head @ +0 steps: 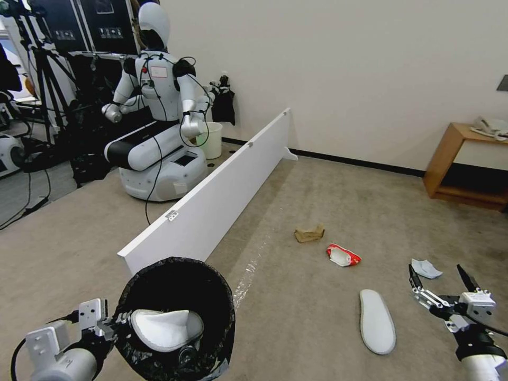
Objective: Pick up the trash bin, then pick up the garbage from the floor and place it into the trash bin.
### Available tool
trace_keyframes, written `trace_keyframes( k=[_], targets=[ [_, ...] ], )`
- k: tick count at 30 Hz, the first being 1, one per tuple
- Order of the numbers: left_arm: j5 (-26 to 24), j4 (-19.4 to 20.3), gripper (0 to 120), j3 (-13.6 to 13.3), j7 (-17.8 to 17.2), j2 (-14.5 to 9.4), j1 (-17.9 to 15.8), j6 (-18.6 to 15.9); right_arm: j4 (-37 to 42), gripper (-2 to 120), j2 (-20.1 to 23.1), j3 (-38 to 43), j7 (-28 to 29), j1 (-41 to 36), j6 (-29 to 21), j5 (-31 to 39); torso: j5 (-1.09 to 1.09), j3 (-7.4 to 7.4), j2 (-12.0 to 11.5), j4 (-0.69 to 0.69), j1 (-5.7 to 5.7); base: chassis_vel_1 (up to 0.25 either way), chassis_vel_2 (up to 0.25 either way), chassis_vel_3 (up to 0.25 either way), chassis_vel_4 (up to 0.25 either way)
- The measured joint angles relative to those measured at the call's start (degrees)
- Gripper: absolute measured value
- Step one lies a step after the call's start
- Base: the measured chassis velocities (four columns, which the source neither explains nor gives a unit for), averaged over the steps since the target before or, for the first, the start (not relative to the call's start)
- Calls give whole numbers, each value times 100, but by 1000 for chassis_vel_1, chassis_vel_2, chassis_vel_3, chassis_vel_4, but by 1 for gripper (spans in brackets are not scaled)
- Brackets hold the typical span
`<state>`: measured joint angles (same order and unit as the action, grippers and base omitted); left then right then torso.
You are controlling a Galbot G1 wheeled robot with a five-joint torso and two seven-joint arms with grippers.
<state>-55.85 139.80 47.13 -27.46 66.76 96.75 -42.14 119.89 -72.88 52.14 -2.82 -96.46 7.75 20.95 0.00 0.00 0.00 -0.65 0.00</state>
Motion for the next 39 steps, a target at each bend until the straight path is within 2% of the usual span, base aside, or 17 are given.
trace_keyframes(
  k=[39],
  targets=[
    [-29,55,1,-16,-44,5,-41,0,-213,100,-94,-117,-174,45,57,-78,0,0,0,1,0,0,0,0,0]
  ],
)
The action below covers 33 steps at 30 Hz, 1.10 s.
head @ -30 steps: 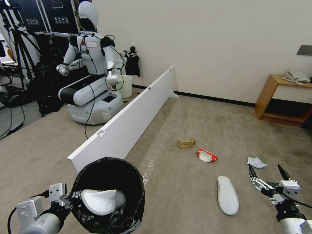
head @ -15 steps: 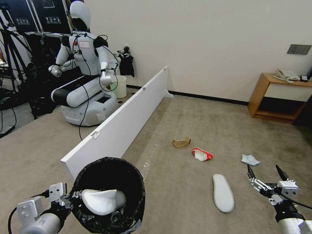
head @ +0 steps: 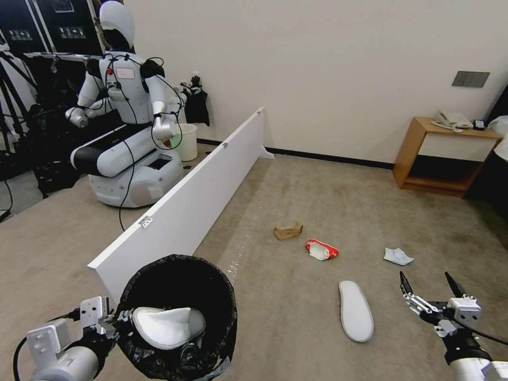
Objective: Pick up the trash bin, then pick up the garbage from the floor and place it into the trash bin.
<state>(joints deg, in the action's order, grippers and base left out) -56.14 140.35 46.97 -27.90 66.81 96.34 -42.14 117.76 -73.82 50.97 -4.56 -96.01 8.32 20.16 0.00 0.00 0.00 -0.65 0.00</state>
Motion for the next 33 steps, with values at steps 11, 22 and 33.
trace_keyframes(
  k=[11,22,33],
  targets=[
    [-37,43,1,10,-6,-16,-14,0,29,100,-41,-8,-43,-21,-31,76,0,0,0,0,0,0,0,0,0],
    [-50,52,1,4,-11,-22,-25,0,32,100,-88,-20,-132,-46,-66,127,0,0,0,0,0,0,0,0,0],
    [-56,62,1,10,-27,2,-23,0,3,100,-87,-24,-188,-13,-102,219,0,0,0,0,0,0,0,0,0]
  ],
)
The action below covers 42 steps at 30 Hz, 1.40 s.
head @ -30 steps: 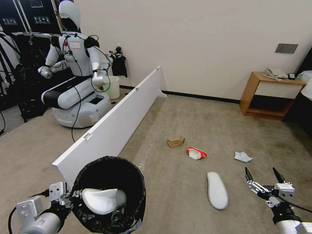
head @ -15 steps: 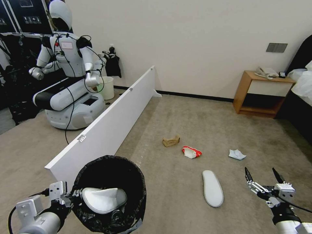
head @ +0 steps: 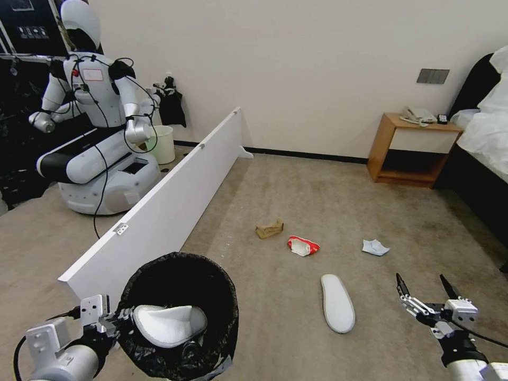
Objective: Pick up the trash bin, then pick up the garbage from the floor and place it into the trash bin.
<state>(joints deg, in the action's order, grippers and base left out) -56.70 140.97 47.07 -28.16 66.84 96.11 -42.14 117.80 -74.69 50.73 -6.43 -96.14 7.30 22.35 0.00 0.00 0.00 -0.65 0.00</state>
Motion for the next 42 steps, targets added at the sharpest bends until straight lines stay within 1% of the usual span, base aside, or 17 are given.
trace_keyframes(
  k=[42],
  targets=[
    [3,2,1,14,19,28,-32,0,-33,100,52,16,-37,50,-30,93,0,0,0,0,0,0,0,0,0]
  ],
)
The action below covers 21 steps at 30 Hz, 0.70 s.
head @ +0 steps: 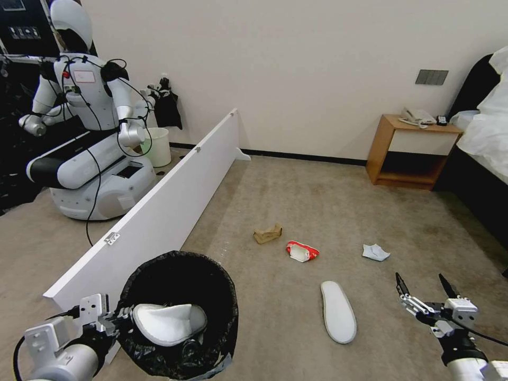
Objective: Pick up the trash bin, then pick up the garbage from the floor and place it into the trash bin.
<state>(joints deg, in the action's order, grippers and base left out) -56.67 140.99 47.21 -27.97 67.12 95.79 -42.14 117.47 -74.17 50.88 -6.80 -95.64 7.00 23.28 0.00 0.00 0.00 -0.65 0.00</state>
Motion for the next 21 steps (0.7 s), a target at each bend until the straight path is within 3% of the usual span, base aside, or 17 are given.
trace_keyframes(
  k=[21],
  targets=[
    [13,-1,1,-6,19,-2,-15,0,-26,100,10,-10,-26,27,-11,36,0,0,0,0,0,-6,7,7,-5]
  ],
)
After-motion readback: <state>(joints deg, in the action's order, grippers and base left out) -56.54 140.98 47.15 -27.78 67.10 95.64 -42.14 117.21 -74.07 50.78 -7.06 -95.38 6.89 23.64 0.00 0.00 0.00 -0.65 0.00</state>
